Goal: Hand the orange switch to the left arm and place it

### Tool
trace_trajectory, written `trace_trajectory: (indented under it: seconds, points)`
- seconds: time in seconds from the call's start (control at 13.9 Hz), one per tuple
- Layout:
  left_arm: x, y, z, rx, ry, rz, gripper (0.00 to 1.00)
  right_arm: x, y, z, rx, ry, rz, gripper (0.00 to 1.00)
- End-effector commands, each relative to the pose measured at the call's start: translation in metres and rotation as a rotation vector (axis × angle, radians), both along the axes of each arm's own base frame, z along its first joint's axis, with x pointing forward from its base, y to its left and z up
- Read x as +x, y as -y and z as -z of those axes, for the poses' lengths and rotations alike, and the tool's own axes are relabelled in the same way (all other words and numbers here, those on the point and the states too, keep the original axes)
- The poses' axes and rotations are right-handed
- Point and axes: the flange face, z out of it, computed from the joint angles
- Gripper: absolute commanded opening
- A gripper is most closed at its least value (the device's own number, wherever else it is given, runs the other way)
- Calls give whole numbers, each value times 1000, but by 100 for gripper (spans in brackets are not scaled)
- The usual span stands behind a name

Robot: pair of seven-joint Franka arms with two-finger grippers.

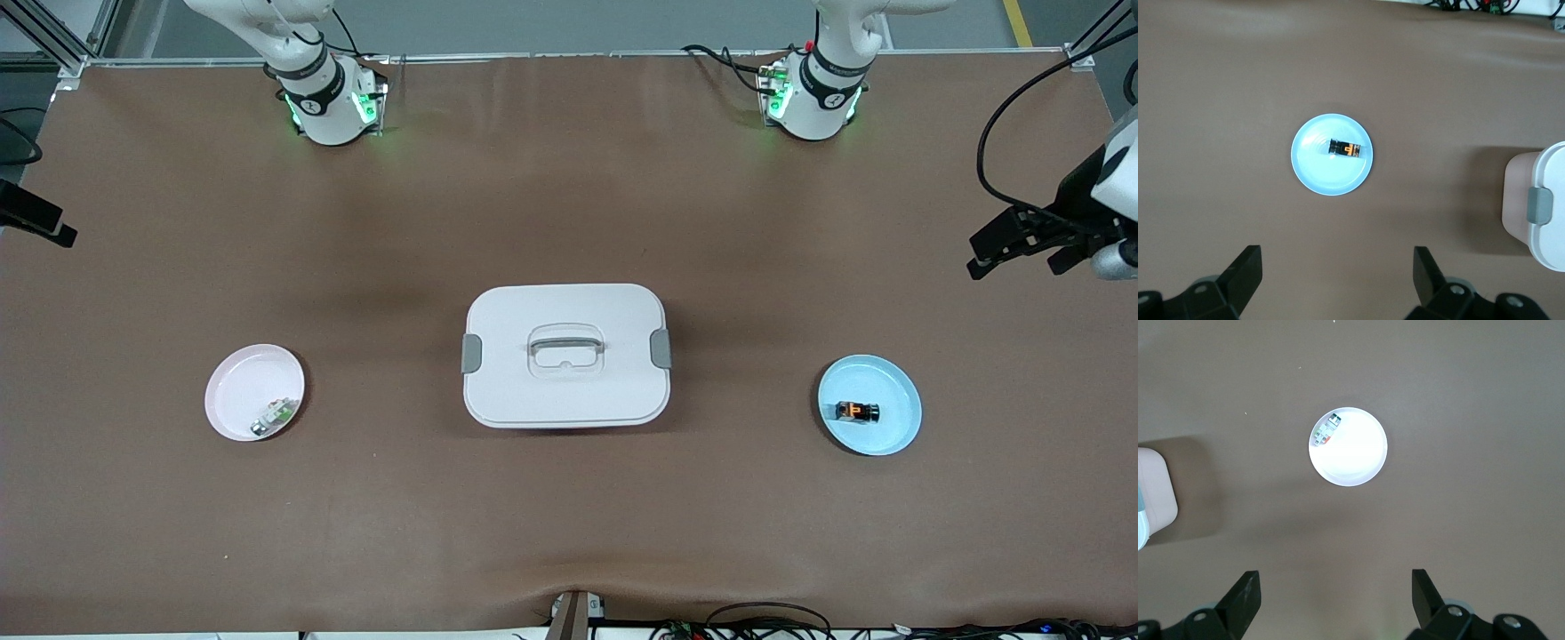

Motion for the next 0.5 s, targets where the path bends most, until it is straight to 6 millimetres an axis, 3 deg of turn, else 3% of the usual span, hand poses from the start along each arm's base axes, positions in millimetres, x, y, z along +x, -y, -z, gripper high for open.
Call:
trace_trajectory:
  seconds: [0.0, 0.43]
  points:
    - [-4, -2, -6, -12, -8, 7, 100, -4, 0, -2, 11, 5, 9, 100]
    - [-4, -5, -4, -11, -12, 11, 100, -5, 6, -1, 47, 3, 24, 100]
